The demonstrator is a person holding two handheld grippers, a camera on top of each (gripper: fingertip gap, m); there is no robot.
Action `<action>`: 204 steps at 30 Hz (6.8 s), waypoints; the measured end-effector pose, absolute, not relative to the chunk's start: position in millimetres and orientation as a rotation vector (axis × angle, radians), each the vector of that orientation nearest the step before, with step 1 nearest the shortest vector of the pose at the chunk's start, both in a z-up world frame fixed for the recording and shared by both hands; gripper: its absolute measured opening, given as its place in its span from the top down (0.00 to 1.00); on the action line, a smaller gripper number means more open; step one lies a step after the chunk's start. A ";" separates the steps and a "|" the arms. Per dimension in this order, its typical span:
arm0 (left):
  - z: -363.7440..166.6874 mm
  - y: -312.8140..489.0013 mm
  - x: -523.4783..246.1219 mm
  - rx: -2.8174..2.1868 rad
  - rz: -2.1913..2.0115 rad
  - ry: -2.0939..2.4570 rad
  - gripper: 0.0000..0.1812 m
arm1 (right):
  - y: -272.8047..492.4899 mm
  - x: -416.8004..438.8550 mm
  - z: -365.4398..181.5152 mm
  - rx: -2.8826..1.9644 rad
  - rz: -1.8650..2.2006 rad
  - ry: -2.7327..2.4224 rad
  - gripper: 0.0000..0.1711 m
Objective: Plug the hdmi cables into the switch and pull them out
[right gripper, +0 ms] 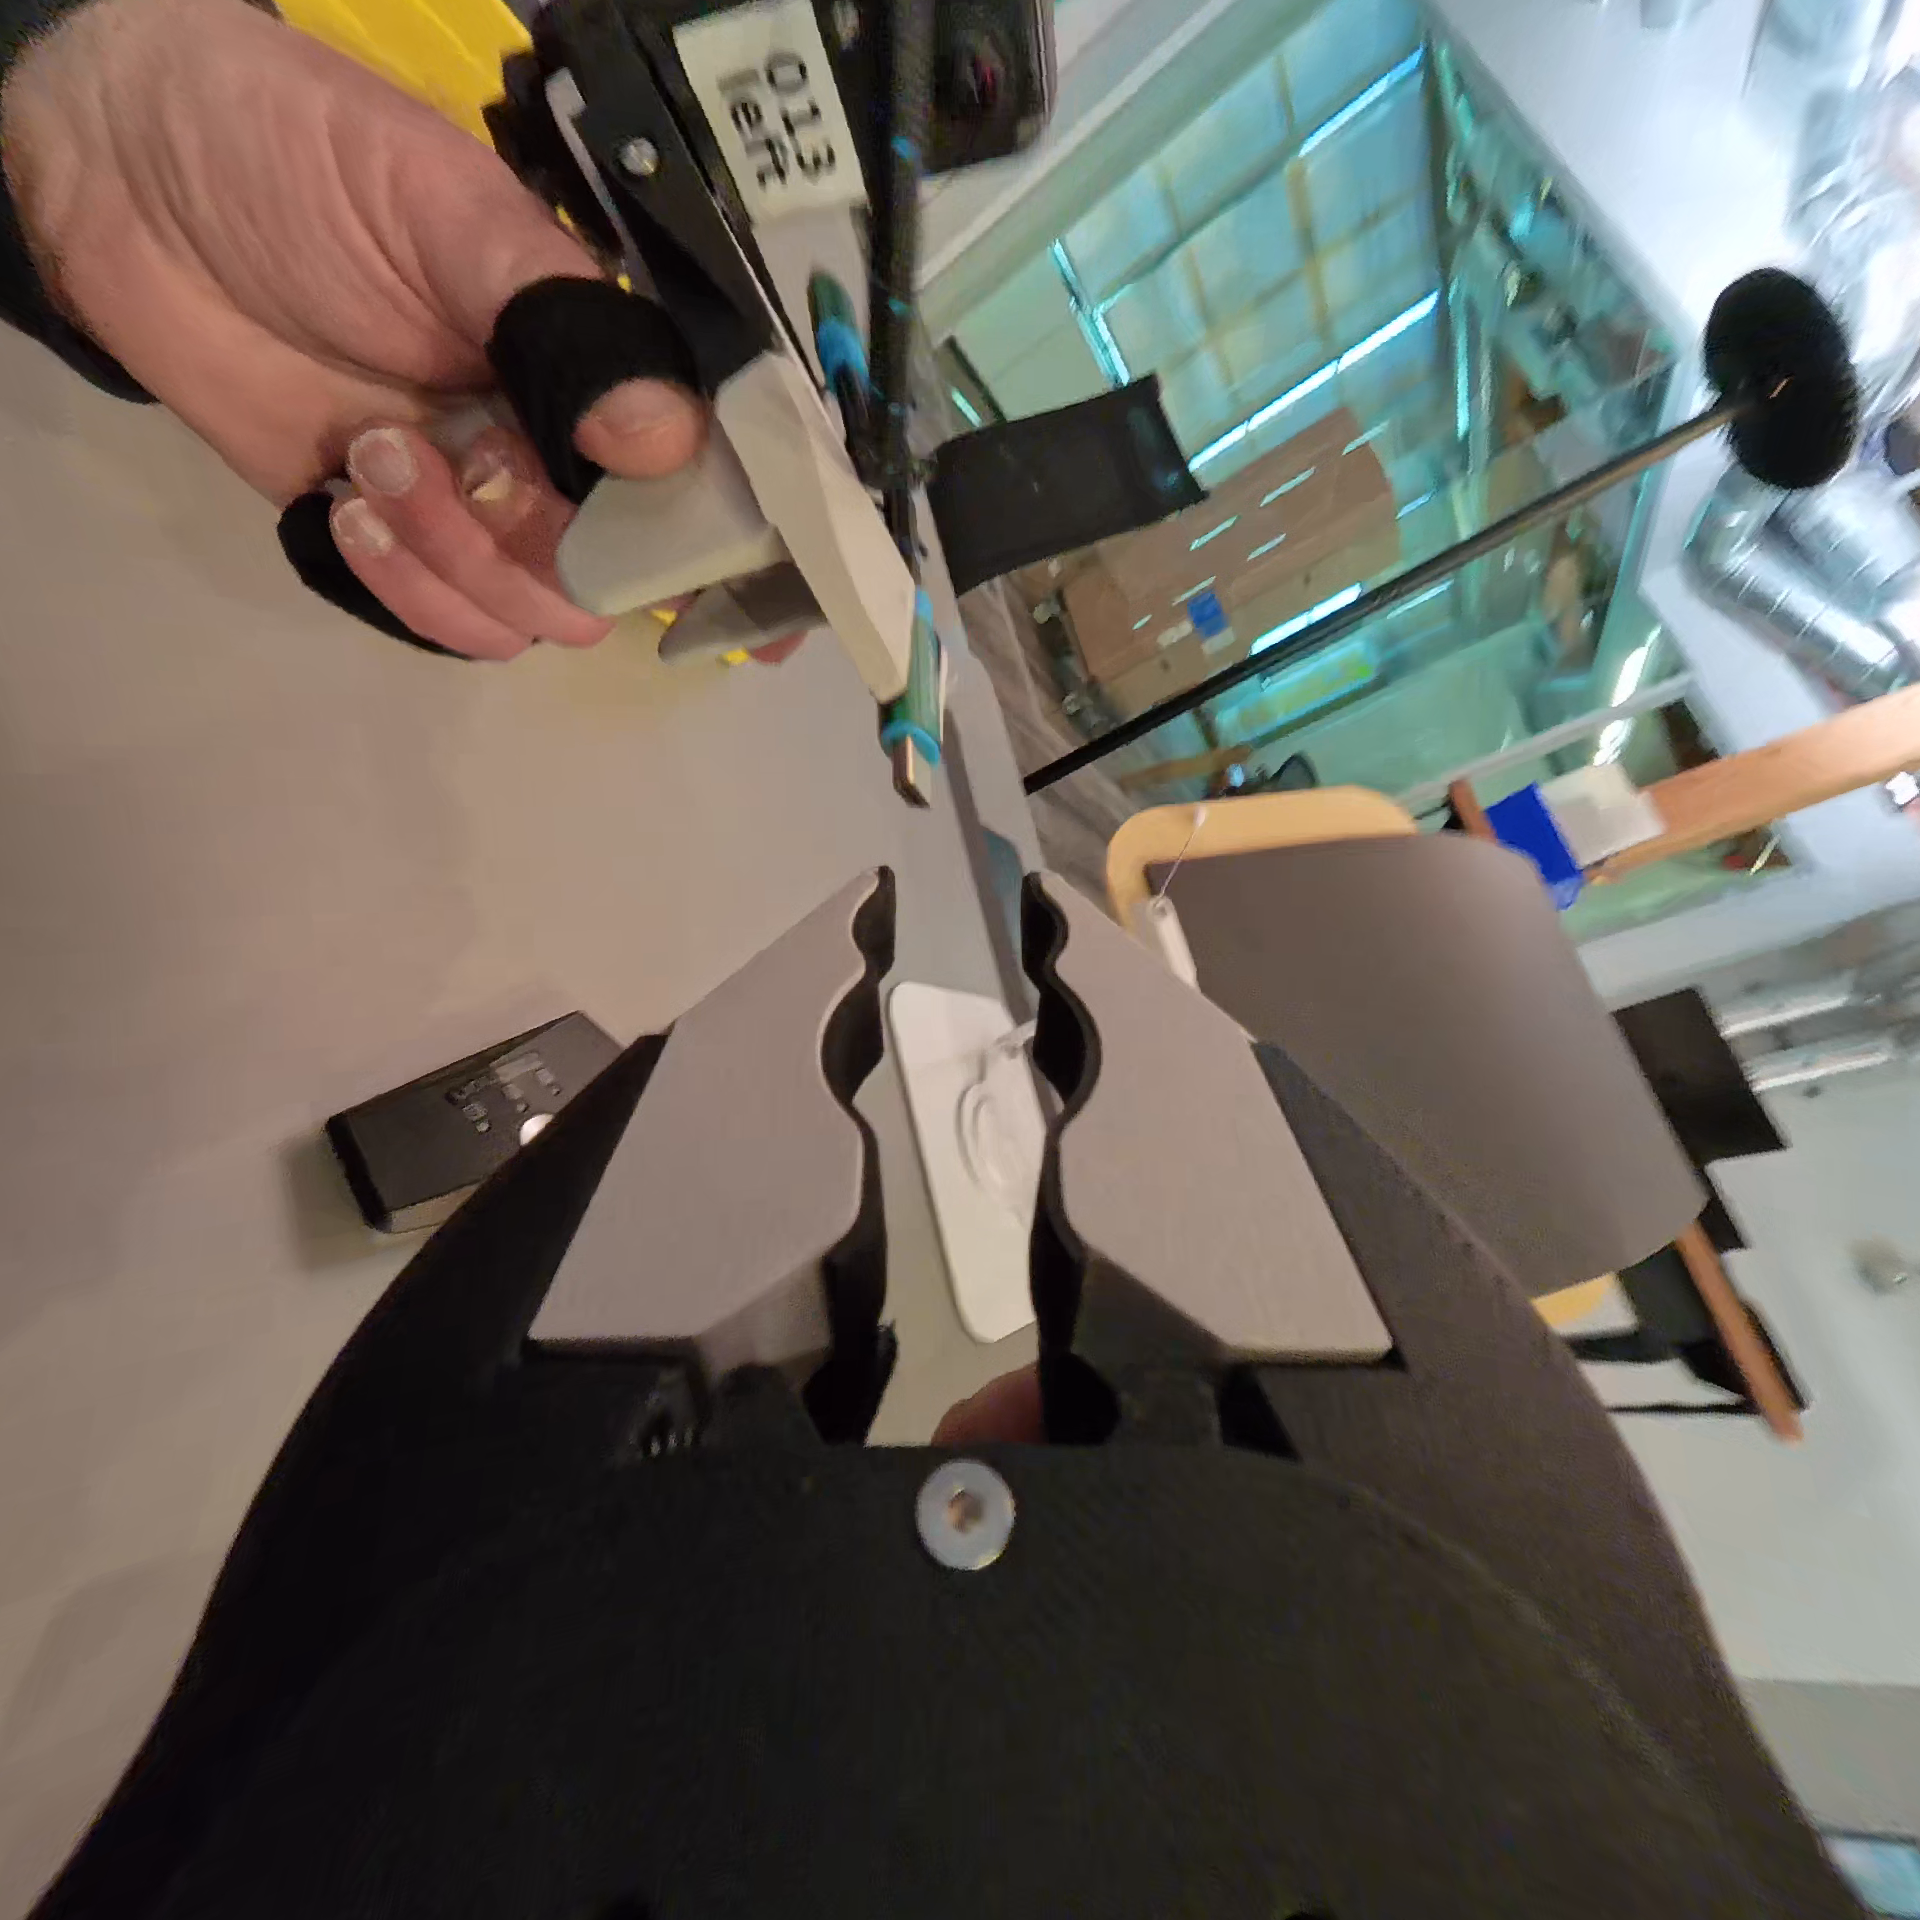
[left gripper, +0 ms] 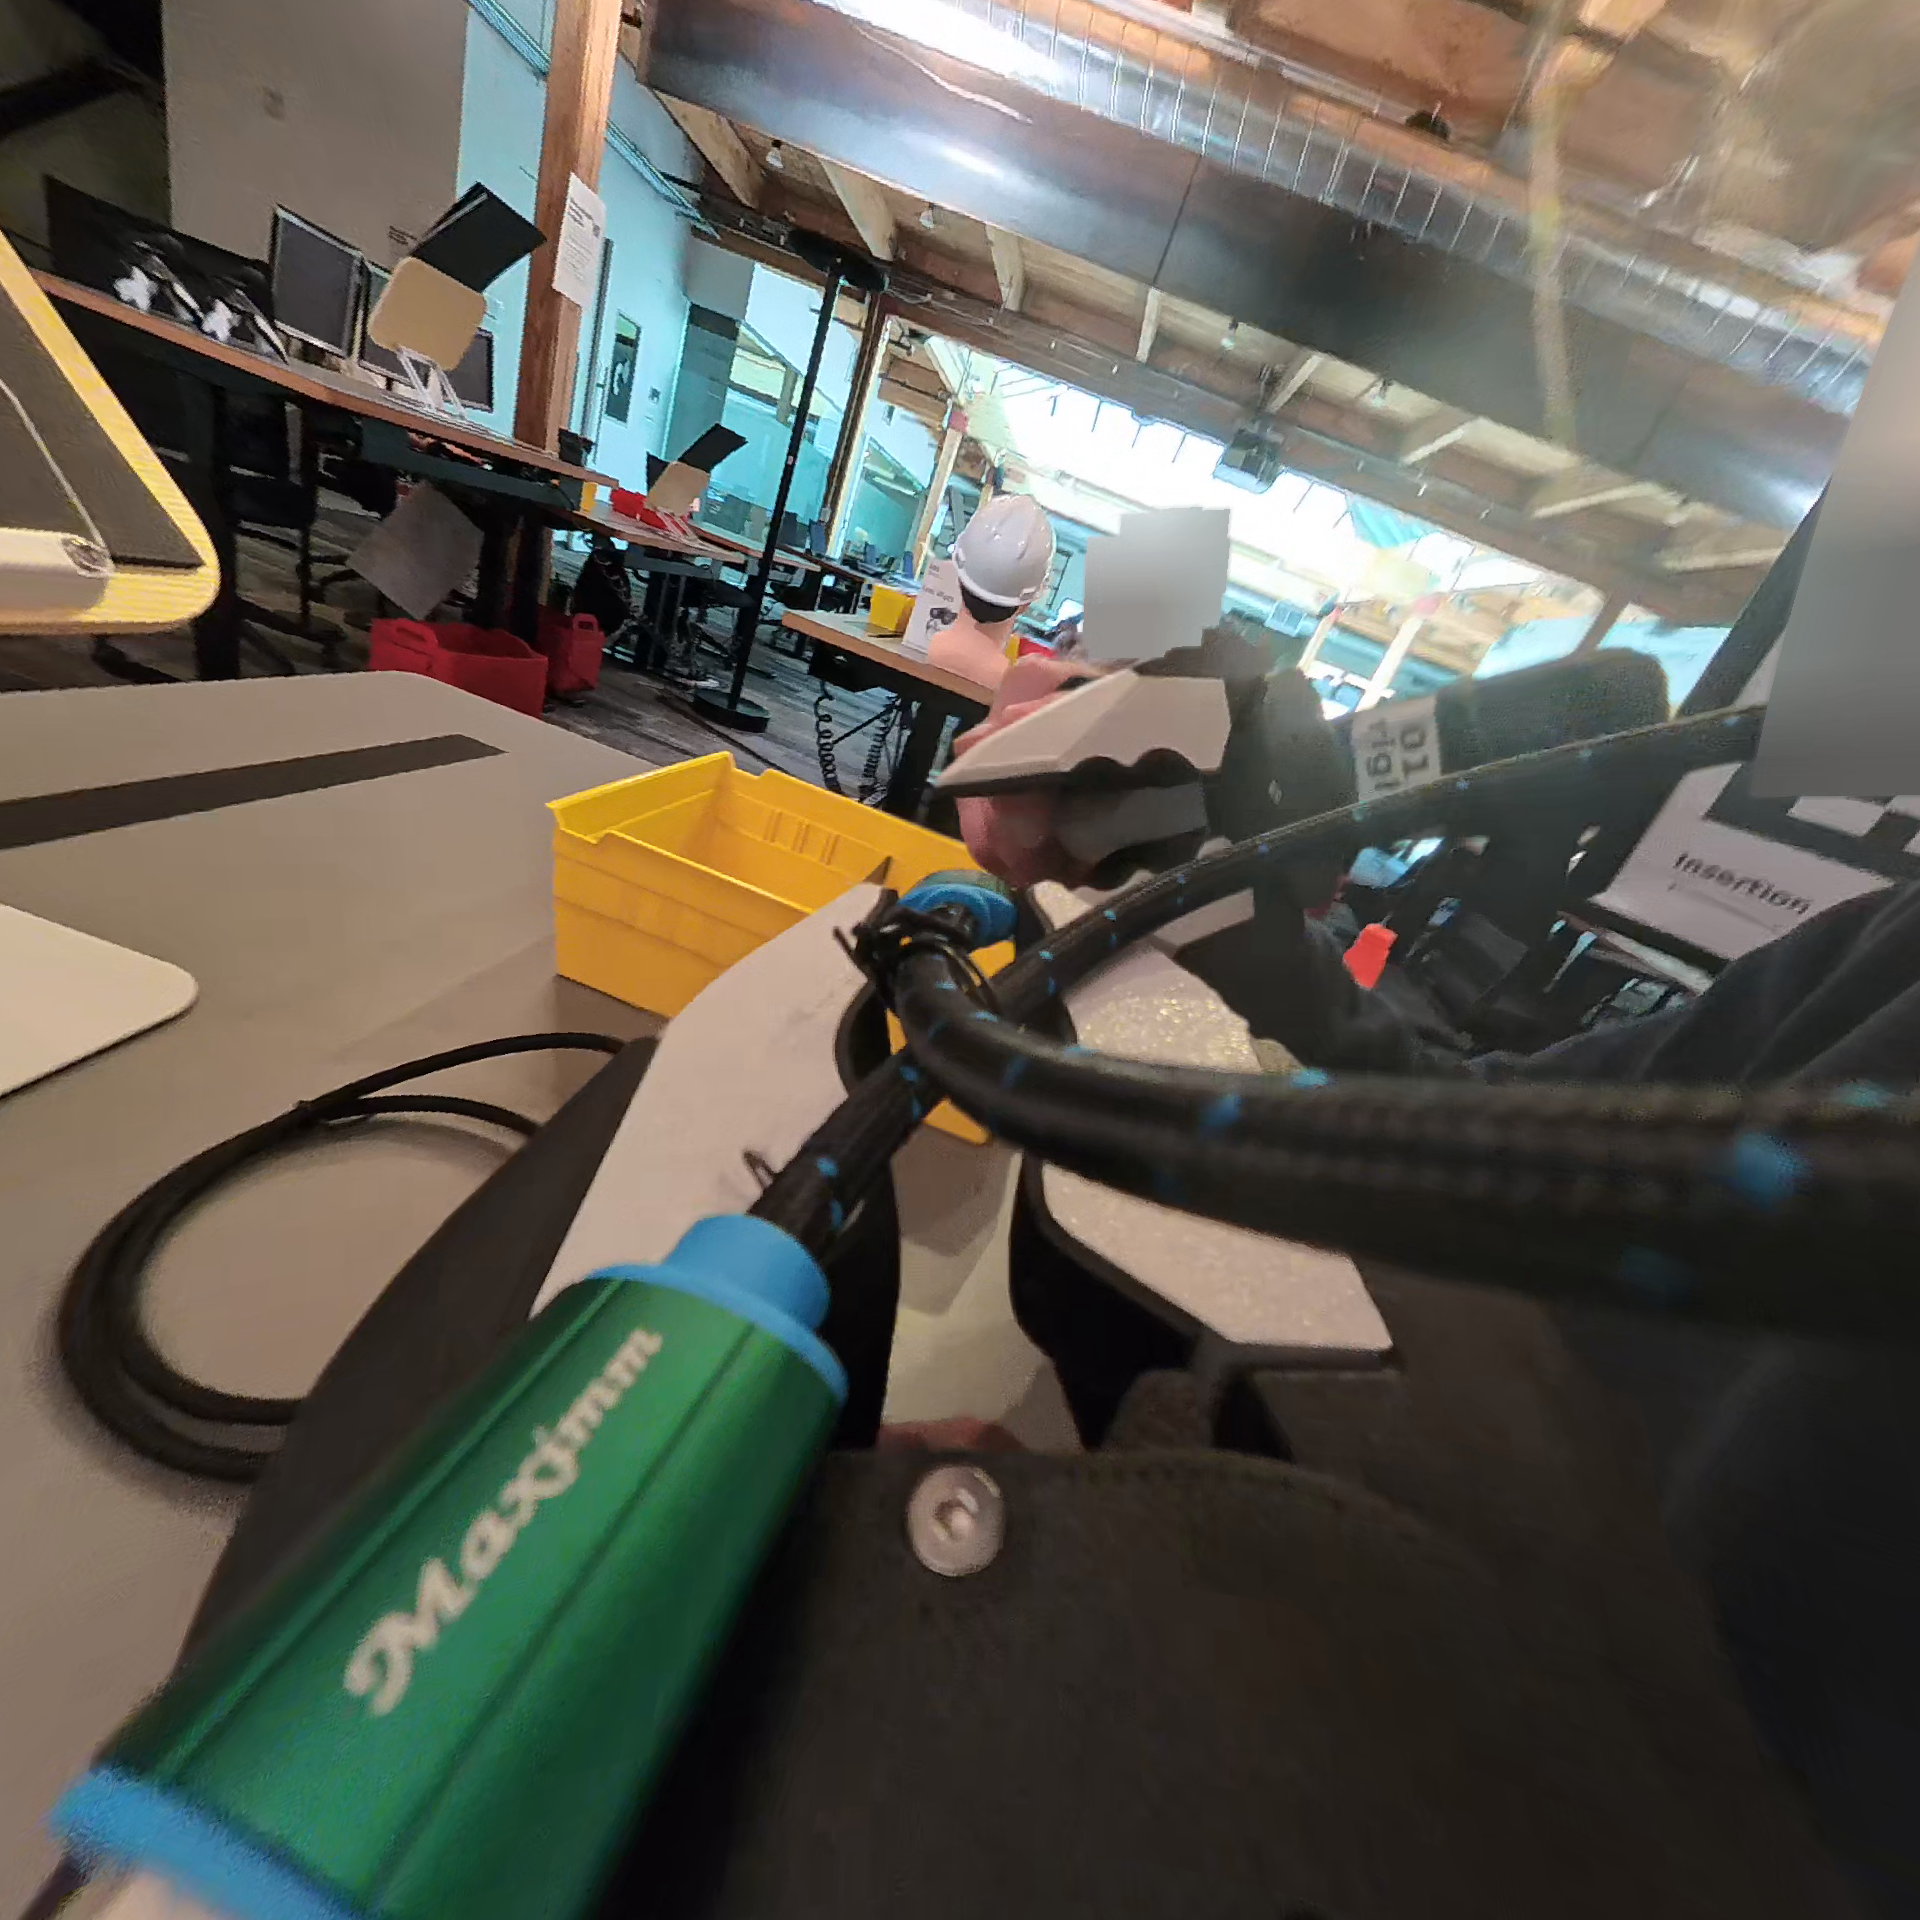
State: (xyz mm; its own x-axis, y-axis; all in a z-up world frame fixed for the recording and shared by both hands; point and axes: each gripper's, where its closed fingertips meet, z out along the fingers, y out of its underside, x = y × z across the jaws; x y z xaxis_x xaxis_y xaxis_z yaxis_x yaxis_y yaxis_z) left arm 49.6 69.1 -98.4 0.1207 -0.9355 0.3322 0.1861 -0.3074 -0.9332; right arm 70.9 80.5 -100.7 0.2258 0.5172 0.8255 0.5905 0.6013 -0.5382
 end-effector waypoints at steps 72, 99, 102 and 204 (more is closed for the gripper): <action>-155.4 92.3 6.6 -1.509 -1.144 0.857 0.89 | 125.8 62.7 -282.5 -1.695 0.135 -1.728 0.62; -154.6 95.4 0.1 -1.508 -1.129 0.850 0.88 | 130.6 51.3 -273.6 -1.933 0.765 -1.456 0.54; -152.8 95.4 -1.1 -1.503 -1.121 0.853 0.88 | 124.1 44.0 -249.0 -1.858 0.905 -1.401 0.54; -156.3 73.6 11.6 -1.426 -0.959 1.091 0.88 | 94.4 35.9 -191.9 -1.691 1.067 -1.390 0.54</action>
State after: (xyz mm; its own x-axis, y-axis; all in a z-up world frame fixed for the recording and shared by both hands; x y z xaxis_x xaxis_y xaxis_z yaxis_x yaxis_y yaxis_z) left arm 11.6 73.6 -156.3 0.2629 -0.9648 -0.0012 -0.1223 -0.0321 -0.9920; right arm 35.9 94.4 -191.9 0.0880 0.9823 -0.1654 0.4137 -0.1871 -0.8910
